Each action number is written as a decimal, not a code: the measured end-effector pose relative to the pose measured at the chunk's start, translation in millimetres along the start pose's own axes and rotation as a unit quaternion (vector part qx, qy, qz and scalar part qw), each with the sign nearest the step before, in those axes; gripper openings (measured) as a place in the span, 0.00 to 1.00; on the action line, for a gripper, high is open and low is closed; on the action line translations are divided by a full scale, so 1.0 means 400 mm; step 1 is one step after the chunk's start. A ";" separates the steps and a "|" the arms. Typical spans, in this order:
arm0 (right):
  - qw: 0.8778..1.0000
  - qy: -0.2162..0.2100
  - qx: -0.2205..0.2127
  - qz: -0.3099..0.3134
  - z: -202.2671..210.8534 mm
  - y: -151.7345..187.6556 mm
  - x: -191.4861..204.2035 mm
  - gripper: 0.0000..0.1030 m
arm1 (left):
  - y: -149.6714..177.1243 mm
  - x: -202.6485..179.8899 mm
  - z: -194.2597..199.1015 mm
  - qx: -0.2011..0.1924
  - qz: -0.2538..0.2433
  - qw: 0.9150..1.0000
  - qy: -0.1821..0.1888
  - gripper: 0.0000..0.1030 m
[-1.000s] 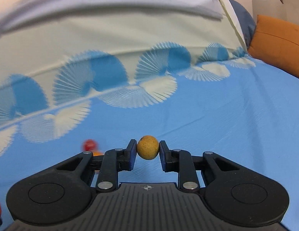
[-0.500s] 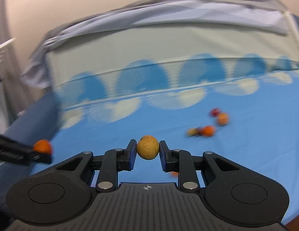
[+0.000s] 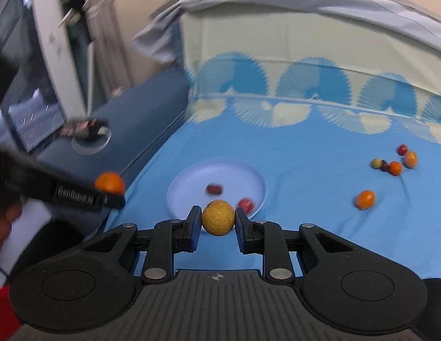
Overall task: Organize fruits
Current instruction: 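Carry the orange and yellow fruit over the plate and open both tools, then lift both tools back from the plate, then move both tools toward the remaining fruit cluster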
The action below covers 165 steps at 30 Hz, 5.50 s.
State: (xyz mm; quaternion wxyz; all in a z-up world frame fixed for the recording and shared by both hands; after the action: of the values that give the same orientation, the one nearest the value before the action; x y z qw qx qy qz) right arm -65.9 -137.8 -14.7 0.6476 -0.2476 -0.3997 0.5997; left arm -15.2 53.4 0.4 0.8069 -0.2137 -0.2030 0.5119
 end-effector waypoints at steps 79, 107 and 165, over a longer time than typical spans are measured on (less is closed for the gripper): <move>0.991 0.022 0.125 0.050 -0.491 -0.044 -0.022 0.28 | -0.196 0.019 -0.501 0.055 -0.015 0.997 0.047 0.40; 0.997 0.047 0.006 0.059 -0.051 -0.018 0.048 0.99 | 0.005 0.017 -0.103 0.015 -0.006 1.000 -0.024 1.00; 0.976 0.201 -0.044 -0.069 -0.066 -0.053 -0.295 0.99 | -0.139 -0.100 -0.168 0.040 -0.026 0.999 -0.011 1.00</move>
State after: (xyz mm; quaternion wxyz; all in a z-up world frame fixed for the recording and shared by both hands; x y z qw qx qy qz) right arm -27.6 -251.8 -38.7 0.7433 -0.3628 -0.3032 0.4732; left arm 46.8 -13.5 -28.7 0.8256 -0.1702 -0.1970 0.5005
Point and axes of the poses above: each gripper's, at about its wrist camera, not at the fingertips, and z roughly against the way its jaws point, x to its left, y to its underside, the point moved 3 cm from there along -z, roughly the way its jaws point
